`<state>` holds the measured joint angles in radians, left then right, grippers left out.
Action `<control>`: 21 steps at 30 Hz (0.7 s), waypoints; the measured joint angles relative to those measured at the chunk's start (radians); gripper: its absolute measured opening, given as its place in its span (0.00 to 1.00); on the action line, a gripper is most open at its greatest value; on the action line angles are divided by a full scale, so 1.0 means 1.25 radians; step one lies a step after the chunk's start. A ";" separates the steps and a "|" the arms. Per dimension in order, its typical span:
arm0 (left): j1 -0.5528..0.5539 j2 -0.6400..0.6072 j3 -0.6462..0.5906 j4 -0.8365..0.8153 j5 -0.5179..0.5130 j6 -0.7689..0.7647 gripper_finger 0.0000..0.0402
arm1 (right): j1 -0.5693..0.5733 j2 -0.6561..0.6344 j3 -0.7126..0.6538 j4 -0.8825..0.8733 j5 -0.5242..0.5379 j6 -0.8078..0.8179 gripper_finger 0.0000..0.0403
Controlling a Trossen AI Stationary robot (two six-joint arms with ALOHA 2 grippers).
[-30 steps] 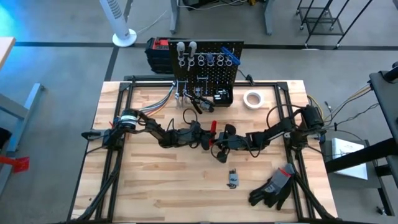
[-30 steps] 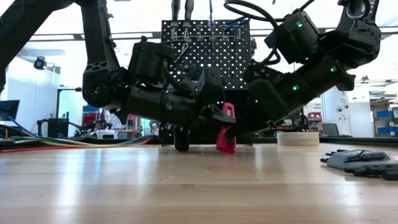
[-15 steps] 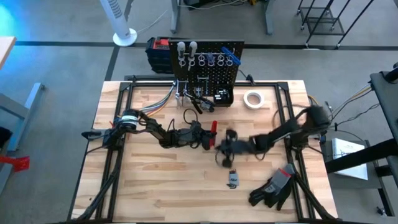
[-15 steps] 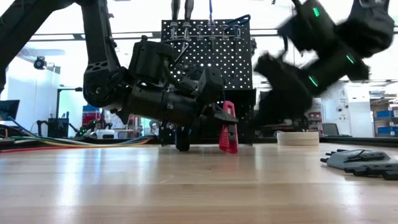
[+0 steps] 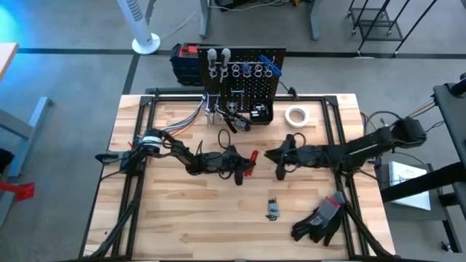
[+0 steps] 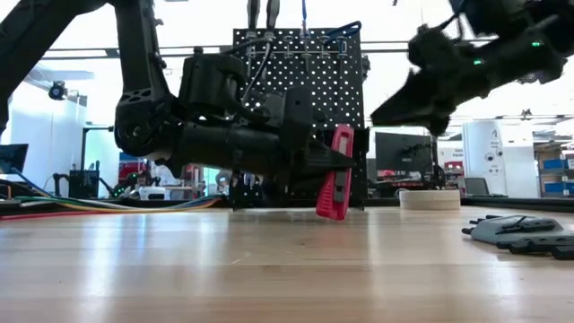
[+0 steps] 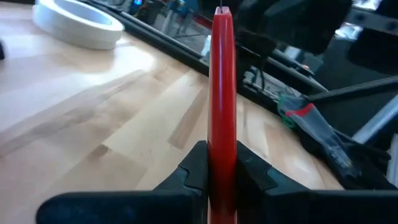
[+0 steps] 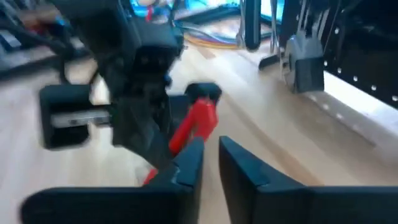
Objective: Hang tools onto peg board
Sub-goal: Put the red cutter into the black tool bin on the peg board
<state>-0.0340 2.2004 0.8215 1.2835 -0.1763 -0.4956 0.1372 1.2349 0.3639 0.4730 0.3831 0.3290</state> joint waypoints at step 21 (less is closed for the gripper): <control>-0.021 -0.004 0.055 0.037 0.058 0.076 0.07 | -0.014 0.206 0.010 0.285 -0.149 0.031 0.52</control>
<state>-0.0604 2.1952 0.8898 1.3303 -0.1034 -0.4007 0.1200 1.4919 0.3766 0.8296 0.1966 0.3678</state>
